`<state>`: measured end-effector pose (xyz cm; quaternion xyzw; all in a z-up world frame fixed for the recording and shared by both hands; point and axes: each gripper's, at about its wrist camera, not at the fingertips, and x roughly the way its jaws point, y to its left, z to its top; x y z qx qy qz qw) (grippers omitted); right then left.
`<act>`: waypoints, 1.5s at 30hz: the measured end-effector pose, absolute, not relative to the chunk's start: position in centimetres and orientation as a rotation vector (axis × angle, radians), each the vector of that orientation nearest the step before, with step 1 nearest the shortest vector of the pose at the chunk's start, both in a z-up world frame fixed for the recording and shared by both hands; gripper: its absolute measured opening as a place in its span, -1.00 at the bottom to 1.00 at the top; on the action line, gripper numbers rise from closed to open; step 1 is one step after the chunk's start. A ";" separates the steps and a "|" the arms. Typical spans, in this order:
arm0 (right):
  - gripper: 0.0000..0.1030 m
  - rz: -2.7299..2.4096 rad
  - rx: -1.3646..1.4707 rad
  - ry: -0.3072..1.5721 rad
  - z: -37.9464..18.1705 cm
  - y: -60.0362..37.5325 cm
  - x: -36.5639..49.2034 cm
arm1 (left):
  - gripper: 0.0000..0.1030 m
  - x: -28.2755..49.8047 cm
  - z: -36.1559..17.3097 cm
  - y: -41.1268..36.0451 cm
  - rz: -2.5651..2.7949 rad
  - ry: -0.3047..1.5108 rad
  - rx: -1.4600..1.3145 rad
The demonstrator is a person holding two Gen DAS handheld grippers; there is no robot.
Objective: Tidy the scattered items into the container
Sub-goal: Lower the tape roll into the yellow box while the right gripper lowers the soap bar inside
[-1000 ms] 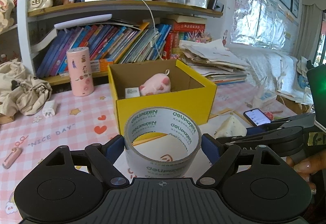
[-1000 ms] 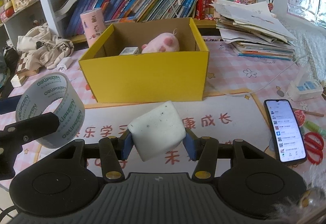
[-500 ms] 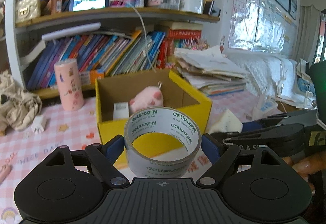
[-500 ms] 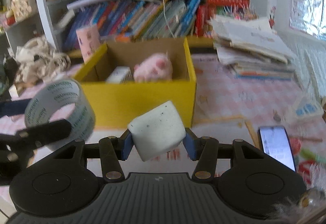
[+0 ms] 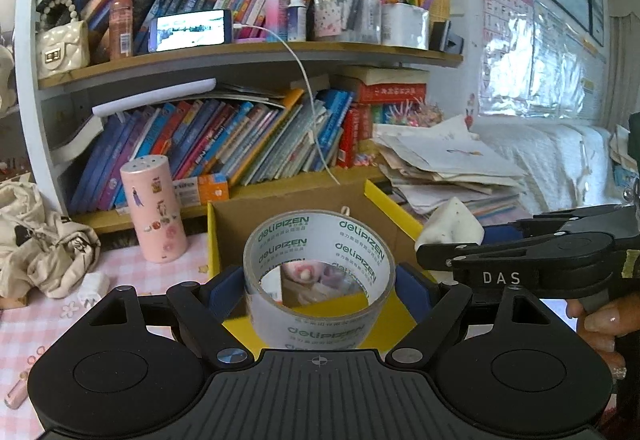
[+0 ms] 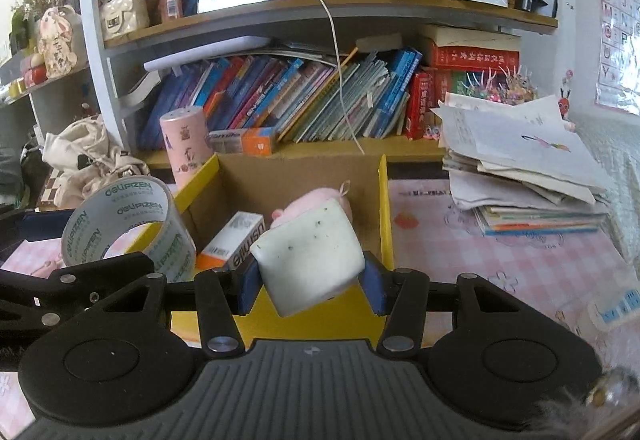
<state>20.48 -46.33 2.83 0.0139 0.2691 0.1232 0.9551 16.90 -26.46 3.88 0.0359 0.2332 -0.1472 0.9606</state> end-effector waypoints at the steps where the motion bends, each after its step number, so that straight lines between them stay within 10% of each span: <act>1: -0.05 0.255 0.024 0.542 2.9 -46.4 20.8 | 0.62 17.3 3.9 -26.5 -0.294 0.473 0.070; 45: -0.03 0.434 -0.225 0.743 -2.8 -42.9 33.4 | 0.63 28.7 -1.4 -25.9 -0.210 0.738 0.002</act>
